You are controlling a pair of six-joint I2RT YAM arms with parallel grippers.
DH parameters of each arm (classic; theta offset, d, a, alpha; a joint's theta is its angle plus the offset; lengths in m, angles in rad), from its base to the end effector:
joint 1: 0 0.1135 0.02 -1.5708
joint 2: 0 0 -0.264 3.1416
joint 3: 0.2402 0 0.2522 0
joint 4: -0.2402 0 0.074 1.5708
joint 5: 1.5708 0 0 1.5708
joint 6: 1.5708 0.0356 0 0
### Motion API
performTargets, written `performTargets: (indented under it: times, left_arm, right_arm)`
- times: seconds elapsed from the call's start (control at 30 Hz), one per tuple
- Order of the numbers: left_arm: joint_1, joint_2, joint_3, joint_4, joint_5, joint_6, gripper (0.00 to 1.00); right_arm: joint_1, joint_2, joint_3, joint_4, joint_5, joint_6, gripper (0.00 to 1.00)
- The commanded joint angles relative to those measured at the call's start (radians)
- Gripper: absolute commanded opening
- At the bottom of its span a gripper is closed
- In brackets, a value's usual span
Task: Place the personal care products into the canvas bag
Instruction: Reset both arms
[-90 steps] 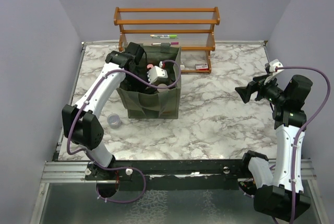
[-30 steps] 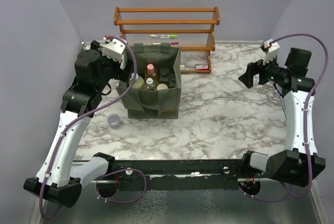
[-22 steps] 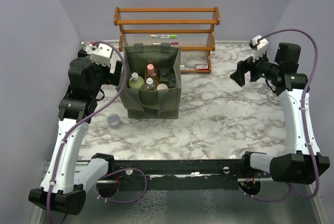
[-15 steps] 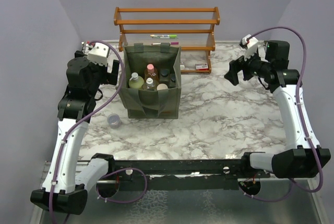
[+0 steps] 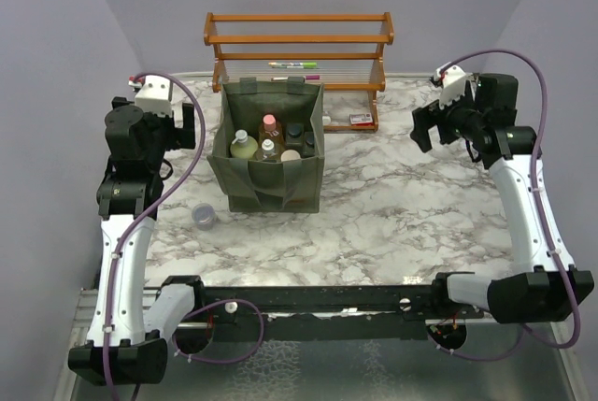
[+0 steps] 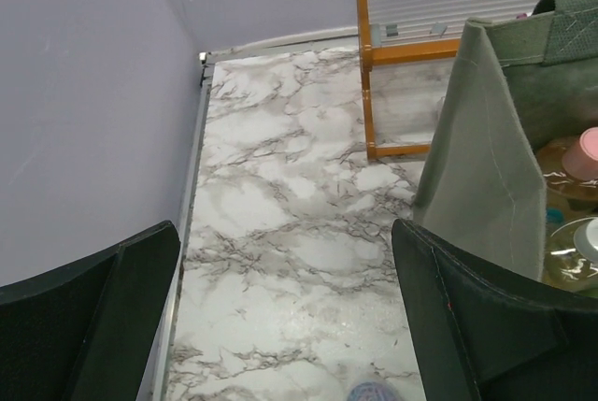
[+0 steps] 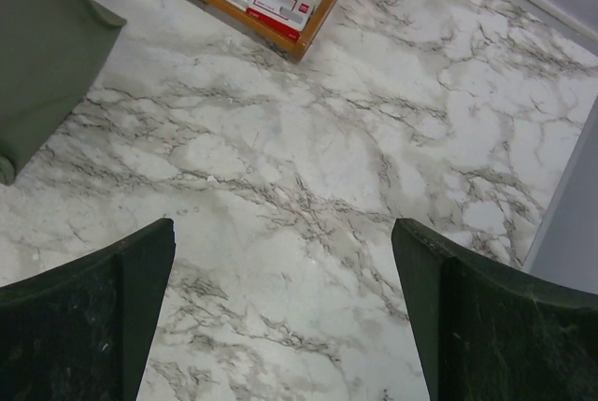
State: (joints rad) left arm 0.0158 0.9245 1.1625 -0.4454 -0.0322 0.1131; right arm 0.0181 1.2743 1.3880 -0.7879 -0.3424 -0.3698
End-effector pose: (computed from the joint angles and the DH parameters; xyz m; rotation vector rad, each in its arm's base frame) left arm 0.1921 0.0042 0.4177 0.0633 1.7786 0.1216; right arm 0.2632 0.0167 0.3863 -0.6030 2.1218 0.1892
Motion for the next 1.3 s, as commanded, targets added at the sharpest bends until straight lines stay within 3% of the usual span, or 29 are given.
performTargets:
  times: [0.0,0.17,0.4,0.7,0.97,1.27]
  left_arm:
    - [0.007,-0.014,-0.009,0.06,0.033,-0.032,0.99]
    - [0.007,-0.025,-0.022,0.092,-0.007,-0.073,0.99]
    - [0.007,-0.026,-0.03,0.086,0.037,-0.053,0.99]
    - [0.007,-0.174,-0.159,0.201,0.024,-0.046,0.99]
    - [0.007,-0.19,-0.142,0.169,0.03,-0.049,0.99]
    - [0.007,-0.19,-0.123,0.118,0.052,-0.011,0.99]
  right_arm:
    - [0.003,-0.075,-0.051,0.028,0.105,0.008,1.0]
    - [0.003,-0.102,-0.054,0.003,0.177,0.023,1.0]
    - [0.003,-0.115,-0.007,-0.034,0.116,0.029,1.0]
    - [0.003,-0.25,-0.101,0.085,0.096,0.126,1.0]
    - [0.003,-0.373,-0.19,0.106,0.131,0.135,1.0]
    - [0.003,-0.466,-0.167,0.102,0.142,0.108,1.0]
